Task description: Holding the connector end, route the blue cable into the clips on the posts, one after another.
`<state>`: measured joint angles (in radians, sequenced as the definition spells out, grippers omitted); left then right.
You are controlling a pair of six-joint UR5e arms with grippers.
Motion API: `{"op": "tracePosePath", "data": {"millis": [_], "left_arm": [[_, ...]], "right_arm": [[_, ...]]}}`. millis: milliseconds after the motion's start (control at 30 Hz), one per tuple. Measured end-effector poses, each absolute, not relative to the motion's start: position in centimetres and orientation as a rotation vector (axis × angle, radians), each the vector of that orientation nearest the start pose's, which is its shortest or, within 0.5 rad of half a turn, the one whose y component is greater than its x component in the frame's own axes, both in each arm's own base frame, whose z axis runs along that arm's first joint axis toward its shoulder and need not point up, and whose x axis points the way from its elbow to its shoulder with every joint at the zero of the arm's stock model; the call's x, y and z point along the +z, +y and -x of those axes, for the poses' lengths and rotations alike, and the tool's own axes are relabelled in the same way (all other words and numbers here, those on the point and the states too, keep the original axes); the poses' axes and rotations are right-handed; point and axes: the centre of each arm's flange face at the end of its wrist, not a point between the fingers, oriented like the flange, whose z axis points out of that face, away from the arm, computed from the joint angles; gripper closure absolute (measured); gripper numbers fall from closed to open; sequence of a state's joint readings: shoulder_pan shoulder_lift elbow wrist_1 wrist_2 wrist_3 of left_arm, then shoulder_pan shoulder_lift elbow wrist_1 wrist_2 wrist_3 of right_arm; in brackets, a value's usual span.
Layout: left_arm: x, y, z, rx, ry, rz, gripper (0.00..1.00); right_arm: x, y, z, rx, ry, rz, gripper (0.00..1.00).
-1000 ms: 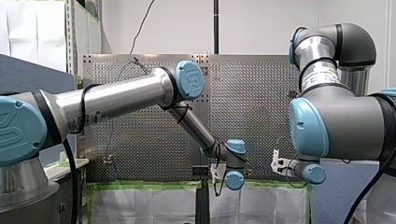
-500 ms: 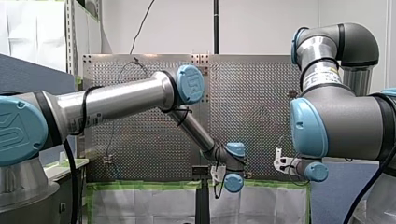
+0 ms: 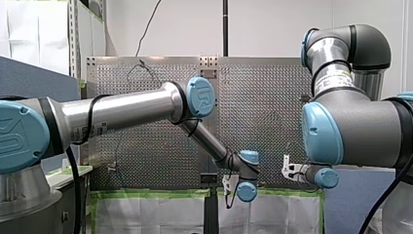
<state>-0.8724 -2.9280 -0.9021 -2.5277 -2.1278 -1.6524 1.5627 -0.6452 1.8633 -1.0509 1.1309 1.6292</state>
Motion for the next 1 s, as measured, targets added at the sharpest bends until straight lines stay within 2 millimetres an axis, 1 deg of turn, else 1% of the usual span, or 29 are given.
{"op": "tracePosePath", "data": {"millis": [133, 267, 467, 667, 1000], "left_arm": [[-8.8, -66.8, -45.8, -0.285, 1.602, -0.201, 1.0], [-8.1, -67.1, -46.2, -0.291, 1.592, -0.19, 1.0], [-8.0, -67.0, -46.5, -0.292, 1.591, -0.181, 1.0], [-8.0, -66.7, -46.9, -0.288, 1.591, -0.175, 1.0], [-8.0, -66.3, -47.6, -0.291, 1.59, -0.17, 1.0]], "right_arm": [[-6.3, -55.0, -17.2, 1.502, -1.183, -1.617, 1.0], [-6.3, -55.2, -16.8, 1.498, -1.188, -1.611, 1.0], [-5.9, -56.1, -16.6, 1.497, -1.186, -1.608, 1.0], [-5.4, -56.8, -16.8, 1.502, -1.177, -1.608, 1.0], [-5.0, -57.4, -17.3, 1.511, -1.173, -1.614, 1.0]]}}
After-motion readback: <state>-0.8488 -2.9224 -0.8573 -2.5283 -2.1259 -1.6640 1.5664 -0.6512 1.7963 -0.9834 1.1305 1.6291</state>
